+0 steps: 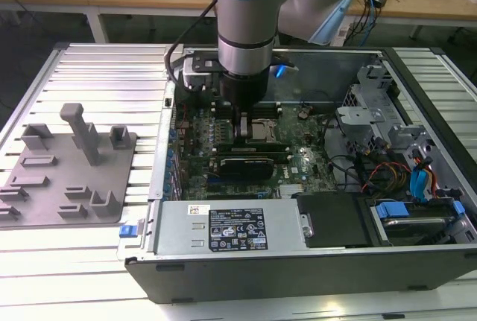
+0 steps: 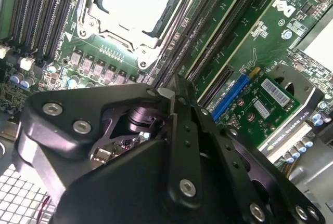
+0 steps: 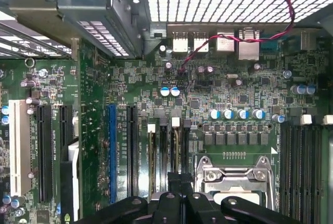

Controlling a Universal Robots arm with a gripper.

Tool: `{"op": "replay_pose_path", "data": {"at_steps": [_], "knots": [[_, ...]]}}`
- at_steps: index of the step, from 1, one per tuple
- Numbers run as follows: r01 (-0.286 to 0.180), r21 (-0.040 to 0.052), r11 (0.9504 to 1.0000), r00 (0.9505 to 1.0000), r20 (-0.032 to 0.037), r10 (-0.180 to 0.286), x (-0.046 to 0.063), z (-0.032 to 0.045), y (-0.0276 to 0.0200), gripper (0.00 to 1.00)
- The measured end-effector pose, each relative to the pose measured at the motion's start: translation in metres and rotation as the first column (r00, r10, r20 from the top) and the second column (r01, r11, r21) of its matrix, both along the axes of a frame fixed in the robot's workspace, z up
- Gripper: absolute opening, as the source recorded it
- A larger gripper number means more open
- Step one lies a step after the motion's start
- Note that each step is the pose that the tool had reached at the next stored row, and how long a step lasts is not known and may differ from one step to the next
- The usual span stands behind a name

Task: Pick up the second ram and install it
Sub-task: 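Press down the second ram until it locks into place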

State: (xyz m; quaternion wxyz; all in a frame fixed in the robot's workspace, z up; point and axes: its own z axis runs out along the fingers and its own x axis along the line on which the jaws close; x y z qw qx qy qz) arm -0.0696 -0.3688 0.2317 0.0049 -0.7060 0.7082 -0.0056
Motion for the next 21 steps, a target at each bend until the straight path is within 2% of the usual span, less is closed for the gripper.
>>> {"op": "replay_pose_path", "data": {"at_steps": [8, 11, 12, 15, 16, 18, 20, 21], "knots": [[0.0, -0.0002, 1.0, 1.0, 0.003, 0.0, 0.0, -0.004, 0.0, 0.08], [0.0, 0.0013, 1.0, 1.0, 0.004, 0.0, 0.0, -0.0028, 0.0002, 0.08], [0.0, 0.0004, 1.0, 1.0, 0.0034, 0.0, 0.0, 0.0066, 0.0001, 0.08], [0.0, 0.0003, 1.0, 1.0, 0.0034, 0.0, 0.0, 0.028, 0.0001, 0.08], [0.0, 0.0004, 1.0, 1.0, 0.0034, 0.0, 0.0, 0.0328, 0.0001, 0.08], [0.0, 0.0005, 1.0, 1.0, 0.0035, 0.0, 0.0, 0.0395, 0.0, 0.08], [0.0, 0.0, 1.0, 1.0, 0.0031, 0.0, 0.003, 0.0397, 0.0, 0.08], [0.0, 0.0002, 1.0, 1.0, 0.0033, 0.0, 0.008, 0.0397, 0.0, 0.08]]}}
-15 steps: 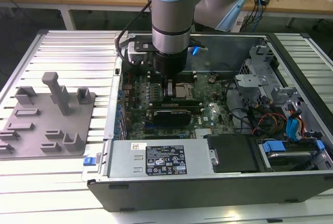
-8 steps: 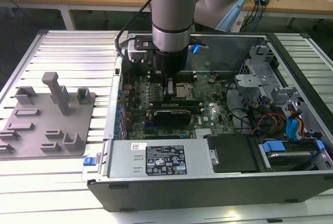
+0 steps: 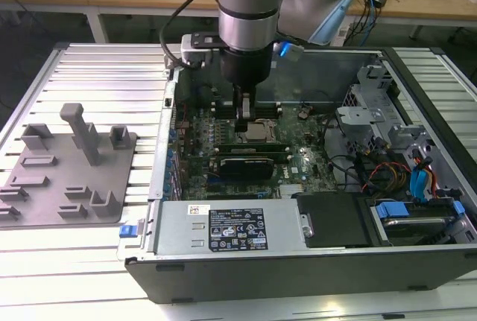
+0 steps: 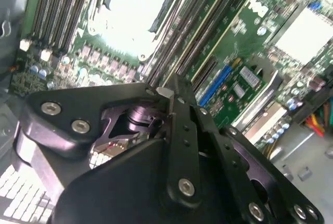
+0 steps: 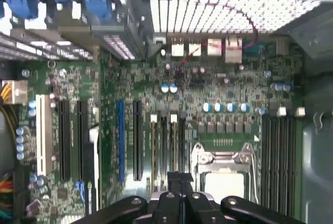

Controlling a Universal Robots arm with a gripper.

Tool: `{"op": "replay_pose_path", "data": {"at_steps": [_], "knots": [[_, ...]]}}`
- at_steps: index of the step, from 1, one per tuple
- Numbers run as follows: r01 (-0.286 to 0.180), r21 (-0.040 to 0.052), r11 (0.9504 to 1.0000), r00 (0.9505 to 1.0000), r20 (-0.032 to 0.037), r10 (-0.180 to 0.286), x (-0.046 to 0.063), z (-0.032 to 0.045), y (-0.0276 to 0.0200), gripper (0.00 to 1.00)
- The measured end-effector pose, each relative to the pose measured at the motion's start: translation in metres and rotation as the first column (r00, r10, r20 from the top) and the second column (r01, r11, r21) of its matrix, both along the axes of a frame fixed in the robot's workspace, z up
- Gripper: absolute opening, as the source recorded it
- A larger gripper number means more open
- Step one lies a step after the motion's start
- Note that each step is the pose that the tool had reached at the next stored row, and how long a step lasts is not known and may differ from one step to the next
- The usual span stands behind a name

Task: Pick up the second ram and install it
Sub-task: 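Press down the second ram until it locks into place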

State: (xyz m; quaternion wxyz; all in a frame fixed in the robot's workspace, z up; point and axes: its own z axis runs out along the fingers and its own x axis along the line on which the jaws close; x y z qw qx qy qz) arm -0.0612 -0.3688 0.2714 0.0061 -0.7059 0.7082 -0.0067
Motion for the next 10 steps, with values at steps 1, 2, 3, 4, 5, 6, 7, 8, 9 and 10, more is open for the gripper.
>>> {"op": "replay_pose_path", "data": {"at_steps": [1, 2, 3, 4, 5, 6, 7, 8, 9, 10], "knots": [[0.0, -0.0001, 1.0, 1.0, 0.0, 0.0, 0.006, 0.0, 0.0, 0.08], [0.0, 0.0, 1.0, 1.0, 0.0, 0.0, 0.012, 0.0, 0.0, 0.08], [0.0, 0.0, 1.0, 1.0, 0.0, 0.0, 0.018, 0.0, -0.0001, 0.08], [0.0, 0.0002, 1.0, 1.0, 0.0, 0.0, 0.018, 0.0022, 0.0, 0.08], [0.0, 0.0004, 1.0, 1.0, 0.0, 0.0, 0.018, 0.0048, 0.0, 0.08], [0.0, 0.0005, 1.0, 1.0, 0.0, 0.0, 0.018, 0.0048, 0.0, 0.08], [0.0, 0.0004, 1.0, 1.0, 0.0, 0.0, 0.018, 0.0048, 0.0, 0.08], [0.0, 0.0004, 1.0, 1.0, 0.0, 0.0, 0.018, 0.0048, 0.0, 0.08], [0.0, 0.0004, 1.0, 1.0, 0.0001, 0.0, 0.018, 0.0048, 0.0, 0.08], [0.0, 0.0004, 1.0, 1.0, 0.0, 0.0, 0.018, 0.0048, 0.0, 0.08]]}}
